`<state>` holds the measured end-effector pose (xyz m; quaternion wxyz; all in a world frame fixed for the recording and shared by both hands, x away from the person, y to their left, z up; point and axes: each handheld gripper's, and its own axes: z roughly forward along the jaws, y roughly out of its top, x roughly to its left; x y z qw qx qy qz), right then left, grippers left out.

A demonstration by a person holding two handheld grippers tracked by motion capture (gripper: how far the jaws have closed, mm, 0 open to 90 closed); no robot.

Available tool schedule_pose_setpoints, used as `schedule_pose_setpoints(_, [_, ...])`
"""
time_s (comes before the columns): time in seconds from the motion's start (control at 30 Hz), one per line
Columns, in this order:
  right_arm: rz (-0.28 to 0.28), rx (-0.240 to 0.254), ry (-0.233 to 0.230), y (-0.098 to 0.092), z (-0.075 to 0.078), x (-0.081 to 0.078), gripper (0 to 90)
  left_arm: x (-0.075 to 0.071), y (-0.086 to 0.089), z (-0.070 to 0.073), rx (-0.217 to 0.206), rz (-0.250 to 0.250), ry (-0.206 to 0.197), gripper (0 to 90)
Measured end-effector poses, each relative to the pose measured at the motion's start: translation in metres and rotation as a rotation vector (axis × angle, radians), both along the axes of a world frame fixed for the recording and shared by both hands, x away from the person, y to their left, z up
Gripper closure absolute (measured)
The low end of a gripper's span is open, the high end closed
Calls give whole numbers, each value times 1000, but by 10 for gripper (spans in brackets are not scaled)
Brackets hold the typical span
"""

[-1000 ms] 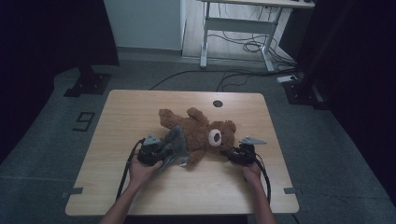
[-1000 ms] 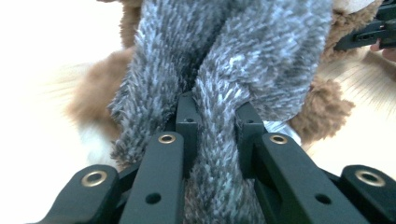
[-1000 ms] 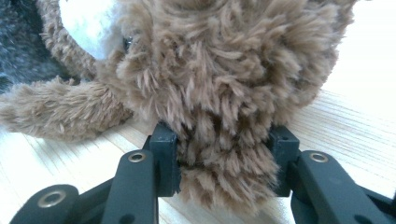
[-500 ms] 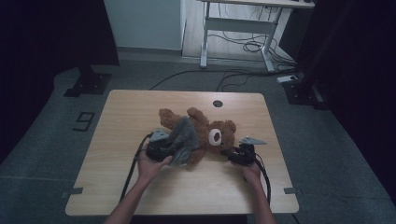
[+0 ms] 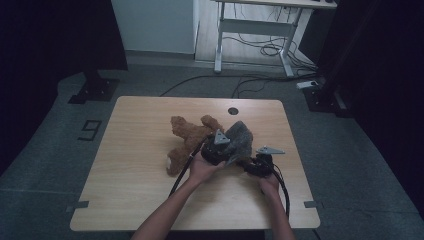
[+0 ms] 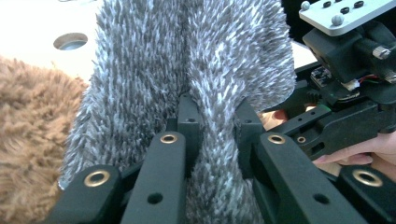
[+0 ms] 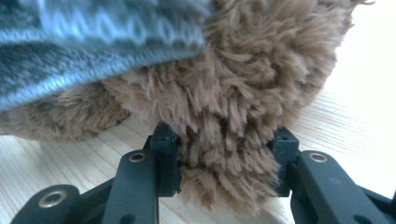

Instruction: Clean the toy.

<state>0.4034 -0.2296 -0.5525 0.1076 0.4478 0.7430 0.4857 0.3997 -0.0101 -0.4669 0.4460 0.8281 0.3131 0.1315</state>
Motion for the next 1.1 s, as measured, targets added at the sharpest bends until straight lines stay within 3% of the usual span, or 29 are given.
schedule_pose_setpoints(0.17, [0,-14,-2,2,0,-2,585,-8,2,-6,29,-39,30,783])
schedule_pose_setpoints(0.23, [-2,-6,3,2,0,-1,585,-11,1,-18,37,-58,58,783])
schedule_pose_setpoints(0.33, [0,-5,3,2,0,-1,585,-12,0,-24,42,-63,78,783])
schedule_pose_setpoints(0.37, [4,-5,0,2,0,-1,585,-14,-4,-34,79,-75,87,783])
schedule_pose_setpoints(0.47, [11,-14,-6,2,0,-2,585,-15,-9,-42,98,-80,86,781])
schedule_pose_setpoints(0.73, [20,-27,-11,2,0,-1,589,-12,-7,-47,72,-69,107,779])
schedule_pose_setpoints(0.9, [24,-6,-19,0,1,-1,587,-17,11,-33,47,-33,76,779])
schedule_pose_setpoints(0.93, [24,-6,-19,0,1,-1,587,-18,13,-30,54,-23,59,779])
schedule_pose_setpoints(1.0, [20,6,-14,0,0,-1,588,-25,19,-17,77,-9,-19,779])
schedule_pose_setpoints(1.1, [20,1,-13,0,0,-1,588,-26,20,2,55,-11,-70,779])
